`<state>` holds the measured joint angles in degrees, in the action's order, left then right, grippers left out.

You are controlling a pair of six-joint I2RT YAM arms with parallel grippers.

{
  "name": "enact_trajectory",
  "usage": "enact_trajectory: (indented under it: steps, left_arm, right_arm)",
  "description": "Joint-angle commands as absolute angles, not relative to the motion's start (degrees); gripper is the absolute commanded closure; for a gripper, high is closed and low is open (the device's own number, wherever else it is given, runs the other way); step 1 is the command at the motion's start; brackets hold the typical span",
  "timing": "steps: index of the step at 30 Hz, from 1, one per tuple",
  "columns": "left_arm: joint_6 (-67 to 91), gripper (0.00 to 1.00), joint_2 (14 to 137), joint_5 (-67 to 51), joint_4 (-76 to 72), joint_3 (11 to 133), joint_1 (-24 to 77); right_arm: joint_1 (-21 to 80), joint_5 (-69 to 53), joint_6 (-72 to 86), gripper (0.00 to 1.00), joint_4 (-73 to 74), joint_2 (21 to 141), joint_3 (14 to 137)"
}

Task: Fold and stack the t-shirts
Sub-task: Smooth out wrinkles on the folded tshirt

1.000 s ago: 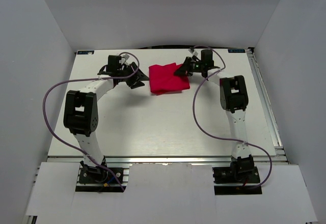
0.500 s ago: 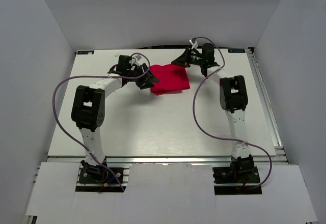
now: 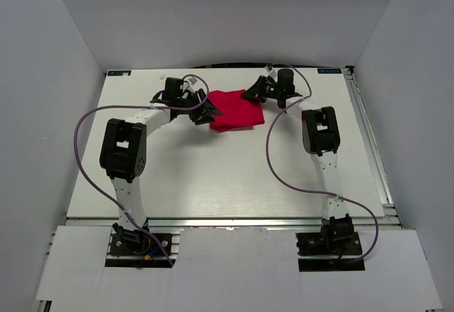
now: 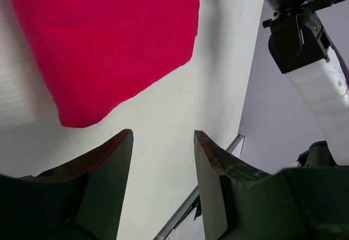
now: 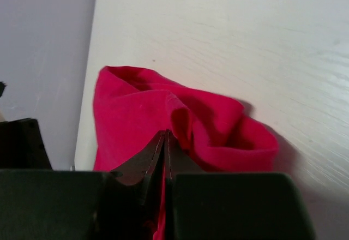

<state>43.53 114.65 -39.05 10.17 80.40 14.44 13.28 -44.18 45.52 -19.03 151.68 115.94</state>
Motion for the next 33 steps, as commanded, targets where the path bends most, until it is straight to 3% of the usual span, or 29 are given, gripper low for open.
enact_trajectory:
  steps: [1, 6, 17, 24, 33]
  left_arm:
    - [43.4, 0.41, 111.6, -39.6, 9.2, 80.1, 14.5]
    - [42.7, 0.41, 110.1, -38.7, 9.9, 79.2, 14.4]
    - [42.8, 0.41, 111.5, -38.7, 9.9, 83.4, 14.3]
    - [42.5, 0.41, 113.1, -38.5, 9.8, 86.4, 13.6]
    - [46.3, 0.41, 124.4, -37.5, 8.0, 100.4, 12.9]
  right_arm:
    - [13.3, -39.3, 41.8, 0.92, -13.8, 150.8, 115.1]
    - [12.5, -34.7, 40.3, 0.92, -8.7, 150.4, 114.3]
    - [12.0, -53.0, 48.2, 0.90, -31.2, 144.9, 114.6]
    - [12.0, -58.6, 46.8, 0.90, -29.5, 140.3, 107.1]
    - [12.6, -64.2, 40.8, 0.92, -21.1, 140.5, 100.4]
